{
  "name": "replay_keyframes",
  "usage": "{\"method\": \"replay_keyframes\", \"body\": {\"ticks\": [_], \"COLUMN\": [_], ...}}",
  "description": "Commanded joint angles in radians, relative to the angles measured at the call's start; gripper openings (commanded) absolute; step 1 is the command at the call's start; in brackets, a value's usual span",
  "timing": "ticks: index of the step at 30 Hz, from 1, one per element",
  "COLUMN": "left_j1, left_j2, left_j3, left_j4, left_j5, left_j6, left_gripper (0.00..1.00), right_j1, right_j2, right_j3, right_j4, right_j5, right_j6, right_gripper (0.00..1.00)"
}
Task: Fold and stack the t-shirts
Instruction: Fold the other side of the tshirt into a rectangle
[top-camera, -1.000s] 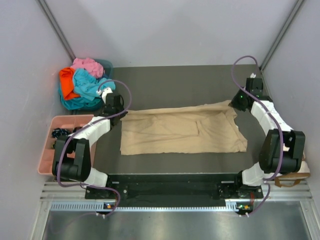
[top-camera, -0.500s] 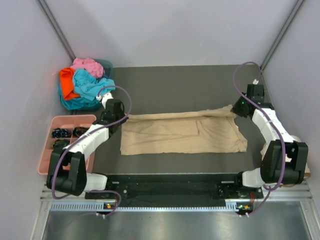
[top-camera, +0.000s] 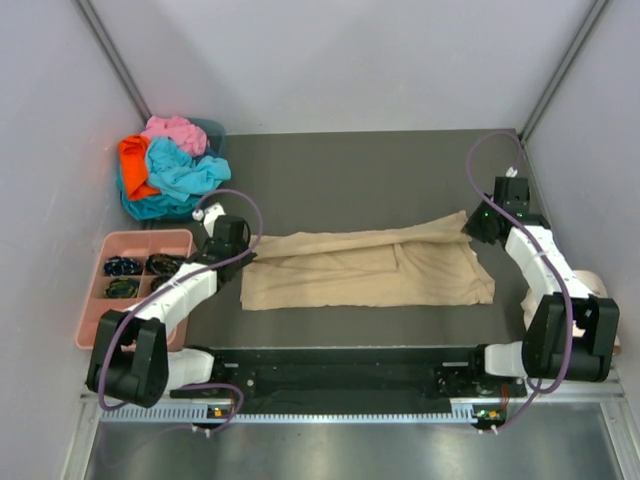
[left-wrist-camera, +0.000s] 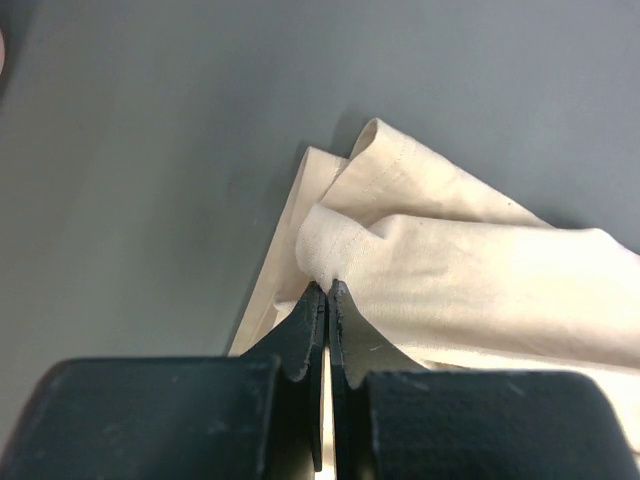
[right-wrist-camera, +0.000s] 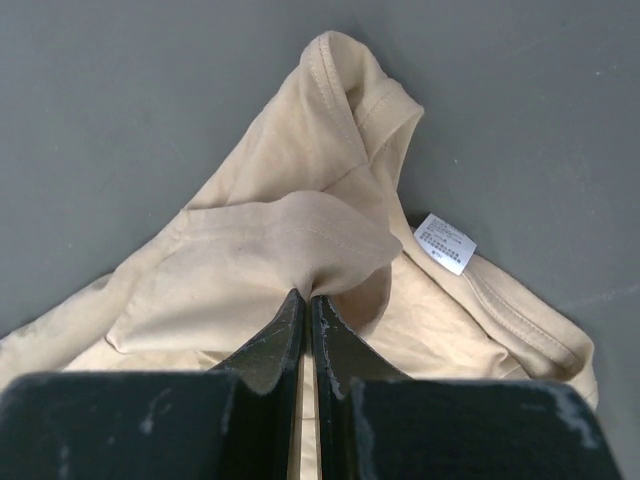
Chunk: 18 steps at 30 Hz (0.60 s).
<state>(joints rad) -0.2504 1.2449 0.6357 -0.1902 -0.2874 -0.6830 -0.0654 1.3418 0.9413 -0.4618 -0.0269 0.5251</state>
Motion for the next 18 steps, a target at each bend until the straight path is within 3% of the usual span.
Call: {"method": "replay_keyframes", "body": {"ticks": [1,18], "left_j1": [-0.004,-0.010], "left_j2": [-0.035,-0.038], "left_j3": [-0.007,-0.042], "left_j4": [-0.015,-0.031], "left_j5": [-0.056,-0.062], "left_j6": [-0.020,-0.033], "left_gripper": [0.00,0.00], "right_j1": [0.010,0.010], "right_j2": [-0.053,-0.101], "right_j3": [-0.010,-0.098], "right_j4": [-0.003,-0.011], "right_j5": [0.021,0.019], "right_j6": [0.001,0.013], "right_gripper": [0.00,0.00]}}
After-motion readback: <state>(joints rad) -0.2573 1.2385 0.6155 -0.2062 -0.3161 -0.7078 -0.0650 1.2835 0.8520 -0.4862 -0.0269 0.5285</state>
